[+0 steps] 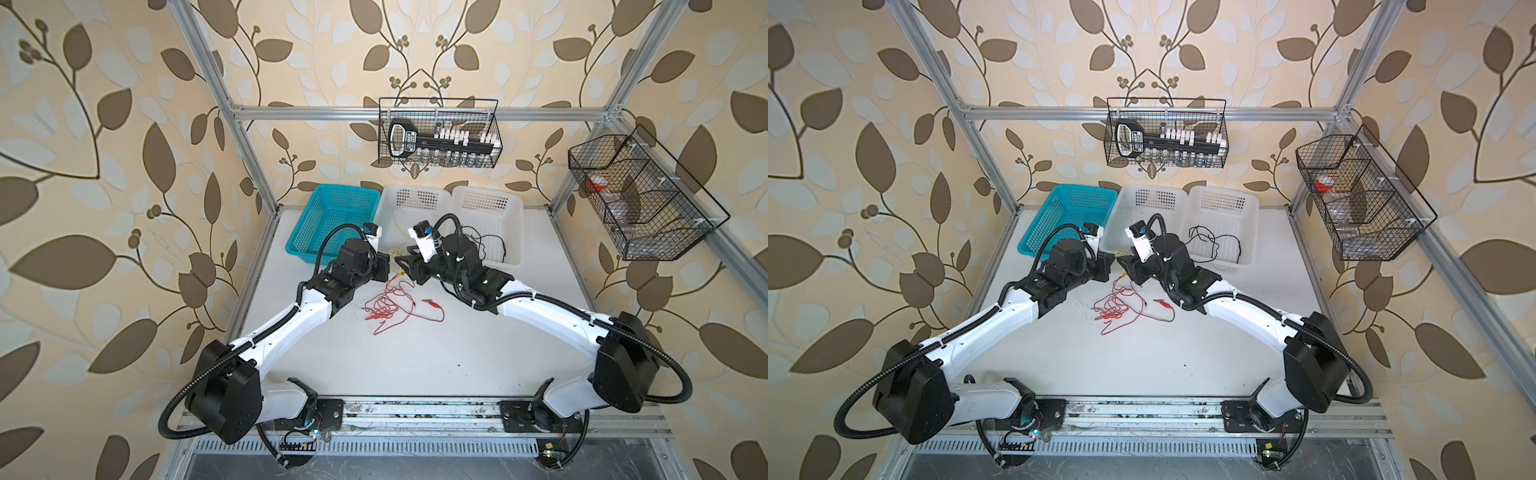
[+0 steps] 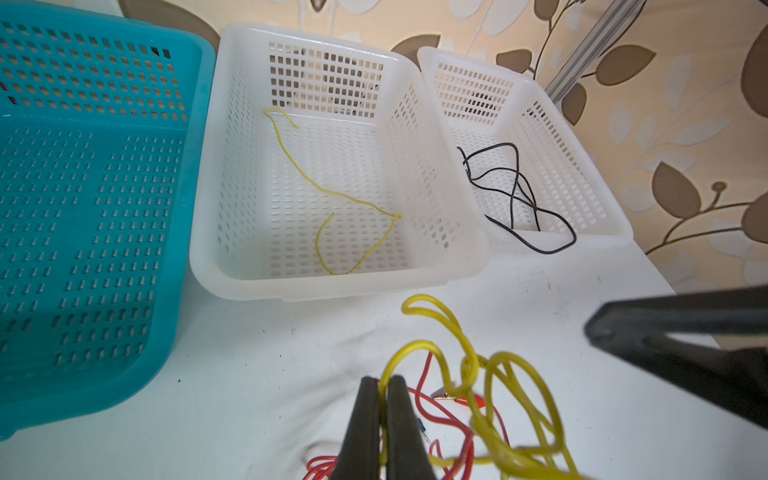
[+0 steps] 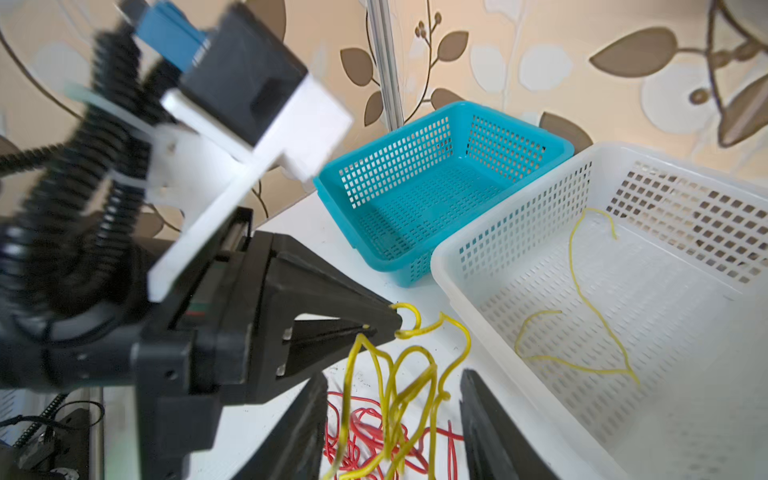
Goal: Untangle the cables
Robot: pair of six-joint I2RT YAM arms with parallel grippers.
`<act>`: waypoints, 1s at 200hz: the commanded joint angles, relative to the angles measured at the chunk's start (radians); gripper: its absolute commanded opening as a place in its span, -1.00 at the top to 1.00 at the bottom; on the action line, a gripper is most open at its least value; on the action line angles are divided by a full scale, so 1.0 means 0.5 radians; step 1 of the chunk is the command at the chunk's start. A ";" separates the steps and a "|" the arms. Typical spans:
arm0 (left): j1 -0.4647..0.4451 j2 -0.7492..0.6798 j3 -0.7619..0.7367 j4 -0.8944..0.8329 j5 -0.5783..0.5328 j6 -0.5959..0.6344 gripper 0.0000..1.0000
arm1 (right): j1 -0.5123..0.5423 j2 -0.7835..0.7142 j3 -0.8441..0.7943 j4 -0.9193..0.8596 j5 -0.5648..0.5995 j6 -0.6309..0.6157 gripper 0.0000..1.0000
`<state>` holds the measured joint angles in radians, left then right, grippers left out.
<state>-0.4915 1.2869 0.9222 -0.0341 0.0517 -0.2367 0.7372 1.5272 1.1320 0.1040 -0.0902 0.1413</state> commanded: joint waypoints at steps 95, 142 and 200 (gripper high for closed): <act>0.022 -0.065 0.015 0.008 -0.172 -0.023 1.00 | -0.107 -0.287 -0.327 0.056 0.374 0.124 1.00; 0.069 -0.146 -0.024 0.029 -0.287 -0.116 1.00 | -0.335 -0.541 -0.628 -0.055 0.442 0.225 1.00; 0.141 -0.312 -0.120 0.216 -0.289 -0.274 1.00 | -0.635 -0.599 -0.862 -0.178 0.392 0.342 1.00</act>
<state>-0.4896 1.2072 0.8913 0.0429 0.0383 -0.3389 0.5133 1.2449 0.7612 0.1001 -0.0120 0.2653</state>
